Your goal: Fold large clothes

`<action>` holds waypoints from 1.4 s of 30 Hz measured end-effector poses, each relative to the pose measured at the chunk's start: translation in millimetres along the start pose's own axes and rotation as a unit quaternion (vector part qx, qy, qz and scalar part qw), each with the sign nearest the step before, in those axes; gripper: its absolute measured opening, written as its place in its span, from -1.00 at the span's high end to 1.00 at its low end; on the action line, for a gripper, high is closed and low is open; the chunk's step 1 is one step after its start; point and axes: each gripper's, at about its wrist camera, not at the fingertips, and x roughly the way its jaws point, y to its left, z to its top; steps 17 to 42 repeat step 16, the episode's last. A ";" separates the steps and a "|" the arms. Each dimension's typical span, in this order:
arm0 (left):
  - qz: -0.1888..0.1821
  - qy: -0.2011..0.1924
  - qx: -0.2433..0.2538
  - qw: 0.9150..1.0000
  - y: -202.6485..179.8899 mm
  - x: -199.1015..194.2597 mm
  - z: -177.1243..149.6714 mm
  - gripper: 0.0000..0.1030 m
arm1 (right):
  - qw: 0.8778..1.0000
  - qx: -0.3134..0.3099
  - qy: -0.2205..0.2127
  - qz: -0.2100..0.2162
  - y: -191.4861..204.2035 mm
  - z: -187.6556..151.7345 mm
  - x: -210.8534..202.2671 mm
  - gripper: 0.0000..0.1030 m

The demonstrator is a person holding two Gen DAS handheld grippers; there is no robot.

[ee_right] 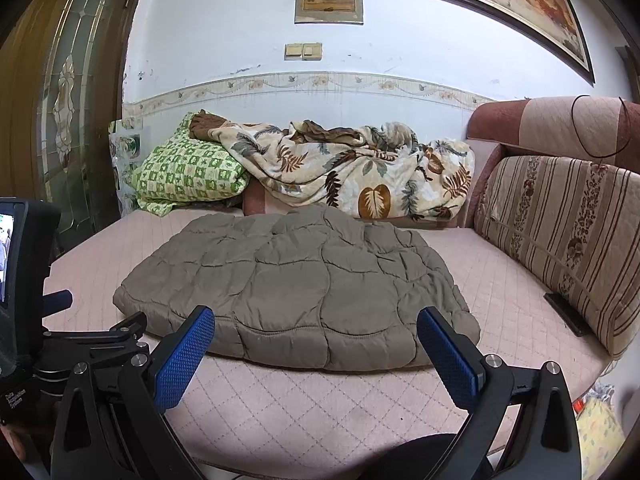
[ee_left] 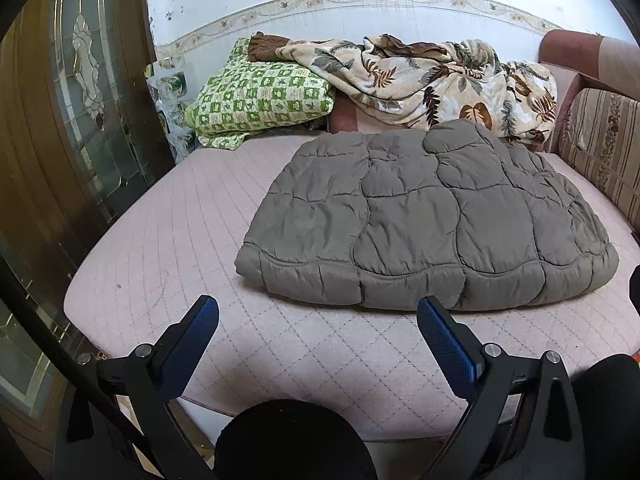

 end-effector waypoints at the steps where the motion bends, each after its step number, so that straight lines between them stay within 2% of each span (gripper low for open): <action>1: 0.002 -0.002 0.002 1.000 -0.4 -0.5 -0.2 -0.92 | 1.000 0.000 0.000 0.000 0.0 -0.7 -0.2 -0.99; 8: -0.002 -0.002 0.005 1.000 -1.8 -1.9 0.0 -0.92 | 1.000 -0.001 -0.001 0.000 -0.1 -0.9 0.4 -0.99; 10: -0.014 0.006 0.006 1.000 -1.3 -1.9 0.4 -0.92 | 1.000 0.001 0.001 -0.001 0.0 -1.0 0.1 -0.99; 13: -0.070 0.036 -0.011 0.997 6.1 1.9 1.5 -0.92 | 1.000 0.003 0.000 0.000 -0.8 -0.7 -0.3 -0.99; 14: -0.078 0.040 -0.012 0.996 7.9 2.3 1.2 -0.92 | 1.000 0.005 -0.001 0.000 -1.3 -0.8 -0.6 -0.99; 42: -0.073 0.034 -0.009 0.997 10.1 1.2 0.6 -0.92 | 1.000 0.007 -0.003 0.000 -1.0 -1.0 -1.9 -0.99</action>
